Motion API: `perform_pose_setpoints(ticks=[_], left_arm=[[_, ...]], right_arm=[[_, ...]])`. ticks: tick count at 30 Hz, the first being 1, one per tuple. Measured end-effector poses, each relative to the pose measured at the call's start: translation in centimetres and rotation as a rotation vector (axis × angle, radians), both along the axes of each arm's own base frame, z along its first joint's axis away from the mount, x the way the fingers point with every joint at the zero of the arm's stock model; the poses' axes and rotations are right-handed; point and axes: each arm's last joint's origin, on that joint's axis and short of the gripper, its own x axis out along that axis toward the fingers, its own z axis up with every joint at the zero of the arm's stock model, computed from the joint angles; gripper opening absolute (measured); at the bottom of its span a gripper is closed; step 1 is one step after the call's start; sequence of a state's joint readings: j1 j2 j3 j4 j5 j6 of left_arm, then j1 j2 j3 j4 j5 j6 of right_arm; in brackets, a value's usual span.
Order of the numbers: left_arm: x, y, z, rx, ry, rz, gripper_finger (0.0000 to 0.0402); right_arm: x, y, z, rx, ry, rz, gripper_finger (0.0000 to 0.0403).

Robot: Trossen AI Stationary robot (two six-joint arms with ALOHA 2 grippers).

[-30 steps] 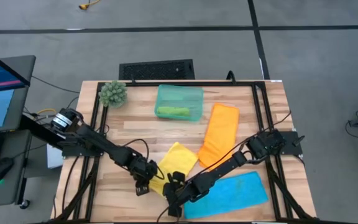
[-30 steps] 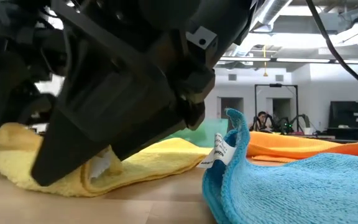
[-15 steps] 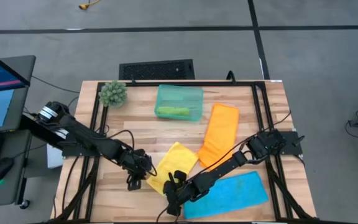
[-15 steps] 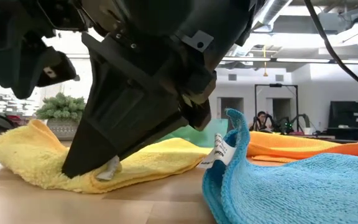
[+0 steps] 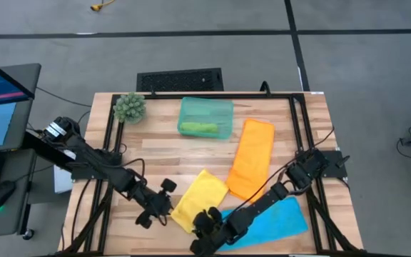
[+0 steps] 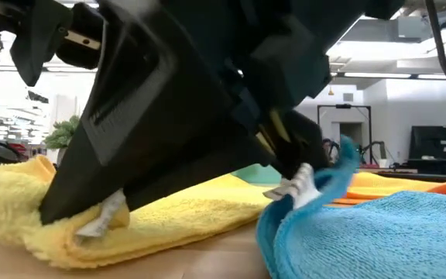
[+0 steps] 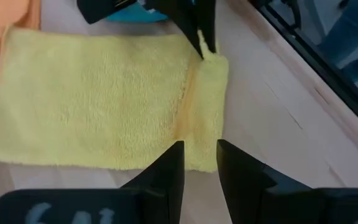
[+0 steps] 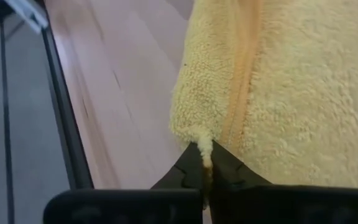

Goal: Roll microfiber towels into tight, uniform cylinder then place into a basket
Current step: Roll the yellow towel

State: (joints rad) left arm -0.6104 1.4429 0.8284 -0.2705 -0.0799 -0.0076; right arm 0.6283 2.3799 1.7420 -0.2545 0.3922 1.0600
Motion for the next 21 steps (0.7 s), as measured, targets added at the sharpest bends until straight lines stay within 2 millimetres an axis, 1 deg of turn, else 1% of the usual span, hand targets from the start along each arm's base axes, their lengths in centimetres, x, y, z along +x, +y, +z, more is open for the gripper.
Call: perform_pose_setpoints(ticks=[3, 6, 10, 14, 17, 21], left_arm=[[-0.1, -0.2, -0.1, 0.024, -0.009, -0.045, 0.0087], [0.2, -0.5, -0.7, 0.043, -0.005, -0.075, 0.0087], [0.9, -1.1, -2.3, 0.048, 0.007, -0.080, 0.0087], [1.3, -1.6, -3.9, 0.057, 0.040, -0.056, 0.0087], [1.5, -1.7, -4.1, 0.040, 0.046, -0.013, 0.0087], [1.5, -2.0, -4.0, 0.033, 0.029, -0.037, 0.0087]], right_arm=[[-0.3, 0.4, 0.0, 0.029, -0.015, -0.064, 0.0010], [-0.3, 0.4, 0.0, 0.052, -0.029, -0.116, 0.0010], [-0.2, 0.3, 0.2, 0.108, -0.055, -0.214, 0.0020], [-0.2, 0.6, 0.3, 0.168, -0.077, -0.263, 0.0010], [-0.2, 0.7, 0.4, 0.208, -0.082, -0.291, 0.0009], [-0.3, 0.7, 0.4, 0.281, -0.076, -0.363, 0.0016]])
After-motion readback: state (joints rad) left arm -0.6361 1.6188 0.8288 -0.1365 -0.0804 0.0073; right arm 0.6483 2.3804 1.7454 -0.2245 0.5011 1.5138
